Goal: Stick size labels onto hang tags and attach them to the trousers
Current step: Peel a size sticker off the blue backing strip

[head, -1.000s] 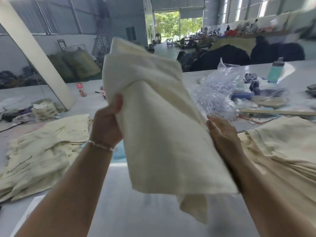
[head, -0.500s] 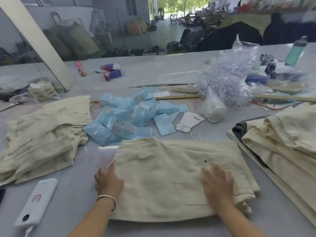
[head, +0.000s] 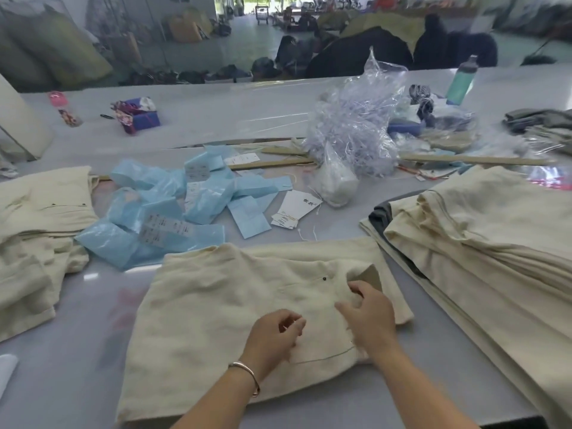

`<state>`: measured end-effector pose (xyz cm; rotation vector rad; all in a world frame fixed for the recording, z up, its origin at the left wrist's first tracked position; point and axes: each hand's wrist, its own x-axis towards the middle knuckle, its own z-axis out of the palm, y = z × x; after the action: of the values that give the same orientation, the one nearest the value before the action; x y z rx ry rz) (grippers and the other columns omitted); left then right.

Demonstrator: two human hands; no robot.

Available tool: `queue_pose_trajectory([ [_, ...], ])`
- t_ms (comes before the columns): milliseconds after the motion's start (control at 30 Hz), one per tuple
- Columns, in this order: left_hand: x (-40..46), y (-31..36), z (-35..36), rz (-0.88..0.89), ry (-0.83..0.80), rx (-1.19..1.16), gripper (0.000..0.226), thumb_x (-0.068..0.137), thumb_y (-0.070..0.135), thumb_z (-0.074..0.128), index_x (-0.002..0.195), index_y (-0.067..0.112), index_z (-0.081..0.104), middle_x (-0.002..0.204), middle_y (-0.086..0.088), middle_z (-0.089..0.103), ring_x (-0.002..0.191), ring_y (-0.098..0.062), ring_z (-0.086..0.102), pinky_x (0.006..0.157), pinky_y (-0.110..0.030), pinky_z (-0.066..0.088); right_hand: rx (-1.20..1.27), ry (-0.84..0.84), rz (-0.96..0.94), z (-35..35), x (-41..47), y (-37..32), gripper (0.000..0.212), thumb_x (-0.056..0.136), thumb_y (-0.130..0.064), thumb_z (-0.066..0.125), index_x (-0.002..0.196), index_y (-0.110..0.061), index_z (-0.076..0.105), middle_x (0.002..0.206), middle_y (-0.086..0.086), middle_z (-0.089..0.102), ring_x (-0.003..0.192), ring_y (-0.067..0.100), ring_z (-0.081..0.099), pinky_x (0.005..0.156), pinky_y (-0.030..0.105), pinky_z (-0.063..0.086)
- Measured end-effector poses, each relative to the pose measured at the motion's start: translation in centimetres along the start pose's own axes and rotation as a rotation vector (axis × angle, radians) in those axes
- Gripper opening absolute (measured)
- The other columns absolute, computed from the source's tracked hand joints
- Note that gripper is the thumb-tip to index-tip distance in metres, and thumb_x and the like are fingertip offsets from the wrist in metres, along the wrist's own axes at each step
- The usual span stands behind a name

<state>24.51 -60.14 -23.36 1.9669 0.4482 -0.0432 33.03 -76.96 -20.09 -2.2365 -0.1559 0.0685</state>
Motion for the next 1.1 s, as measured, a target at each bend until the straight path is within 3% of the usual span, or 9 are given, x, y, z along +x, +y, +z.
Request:
queue_pose_trajectory([
  [100, 0.9, 2.0, 1.6, -0.063, -0.105, -0.357, 0.019, 0.096, 0.027, 0.058, 0.115, 0.027, 0.063, 0.089, 0.004, 0.072, 0.071, -0.005, 0.066, 0.062, -0.022, 0.051, 0.009, -0.114, -0.142, 1.8, -1.3, -0.3, 0.038, 0.078, -0.01, 0.072, 0.115, -0.014, 0.067, 0.104, -0.005, 0.066, 0.09, 0.001, 0.055, 0.075, 0.005, 0.036],
  [167, 1.6, 2.7, 2.3, -0.064, -0.108, -0.505, 0.028, 0.095, 0.024, 0.061, 0.121, 0.033, 0.059, 0.084, 0.005, 0.072, 0.073, -0.007, 0.067, 0.063, -0.023, 0.052, -0.009, -0.221, -0.219, 2.4, -1.7, 0.1, 0.031, 0.078, -0.01, 0.069, 0.108, -0.016, 0.068, 0.097, -0.005, 0.063, 0.086, 0.002, 0.052, 0.073, 0.008, 0.037],
  [367, 3.5, 2.0, 3.9, -0.146, 0.026, -0.301, 0.015, 0.087, -0.002, 0.058, 0.094, 0.006, 0.069, 0.074, -0.008, 0.064, 0.065, -0.017, 0.056, 0.059, -0.027, 0.046, -0.003, -0.441, -0.243, 1.5, -1.9, 2.2, 0.025, 0.083, -0.018, 0.071, 0.107, -0.011, 0.074, 0.108, -0.008, 0.064, 0.106, 0.012, 0.055, 0.093, 0.022, 0.043],
  [533, 4.5, 0.9, 4.5, -0.103, 0.08, -0.065, 0.009, 0.086, 0.006, 0.058, 0.08, 0.009, 0.064, 0.068, 0.003, 0.057, 0.066, -0.015, 0.048, 0.062, -0.03, 0.037, -0.018, 0.146, -0.149, -1.6, -0.4, 4.6, 0.034, 0.075, 0.001, 0.07, 0.106, -0.012, 0.07, 0.107, -0.002, 0.063, 0.101, 0.015, 0.054, 0.09, 0.024, 0.041],
  [600, 4.7, 1.1, 4.5, -0.063, 0.084, -0.015, 0.014, 0.086, 0.004, 0.057, 0.074, 0.01, 0.06, 0.063, 0.005, 0.052, 0.064, -0.016, 0.046, 0.059, -0.029, 0.034, -0.017, 0.135, 0.037, -2.9, 0.6, 5.3, 0.033, 0.08, -0.012, 0.072, 0.111, -0.017, 0.062, 0.11, -0.004, 0.056, 0.1, 0.015, 0.053, 0.086, 0.03, 0.045],
  [733, 4.6, 2.7, 5.0, 0.07, 0.107, 0.044, 0.015, 0.082, 0.011, 0.057, 0.07, 0.019, 0.053, 0.056, 0.01, 0.046, 0.061, -0.018, 0.042, 0.059, -0.033, 0.032, 0.166, -0.089, 0.168, -3.7, 2.6, 6.4, 0.012, 0.084, -0.019, 0.072, 0.085, -0.008, 0.068, 0.084, 0.006, 0.068, 0.077, 0.018, 0.062, 0.069, 0.031, 0.047],
  [900, 3.4, 5.8, 6.7, 0.261, 0.144, 0.169, 0.047, 0.087, 0.002, 0.053, 0.126, 0.027, 0.042, 0.099, 0.005, 0.058, 0.075, -0.016, 0.056, 0.066, -0.025, 0.04, 0.623, -0.183, 0.414, -4.4, 3.7, 6.8, 0.013, 0.088, -0.006, 0.066, 0.081, 0.005, 0.068, 0.071, 0.013, 0.066, 0.064, 0.02, 0.06, 0.06, 0.028, 0.049],
  [1000, 2.7, 7.0, 7.6, 0.416, 0.145, 0.324, 0.051, 0.085, -0.004, 0.049, 0.121, 0.032, 0.043, 0.119, -0.002, 0.048, 0.075, -0.024, 0.057, 0.067, -0.036, 0.049, 0.877, -0.324, 0.517, -4.6, 3.6, 6.5, 0.012, 0.089, 0.0, 0.06, 0.08, 0.0, 0.067, 0.063, 0.009, 0.066, 0.054, 0.016, 0.062, 0.053, 0.025, 0.052],
  [1100, 2.3, 7.5, 8.2, 0.335, 0.157, 0.44, 0.019, 0.091, 0.018, 0.053, 0.106, 0.024, 0.062, 0.133, -0.003, 0.041, 0.078, -0.024, 0.061, 0.066, -0.031, 0.048, 0.998, -0.383, 0.559, -4.4, 3.3, 6.5, 0.012, 0.087, 0.002, 0.06, 0.076, -0.002, 0.065, 0.058, 0.006, 0.063, 0.05, 0.013, 0.059, 0.051, 0.023, 0.051],
])
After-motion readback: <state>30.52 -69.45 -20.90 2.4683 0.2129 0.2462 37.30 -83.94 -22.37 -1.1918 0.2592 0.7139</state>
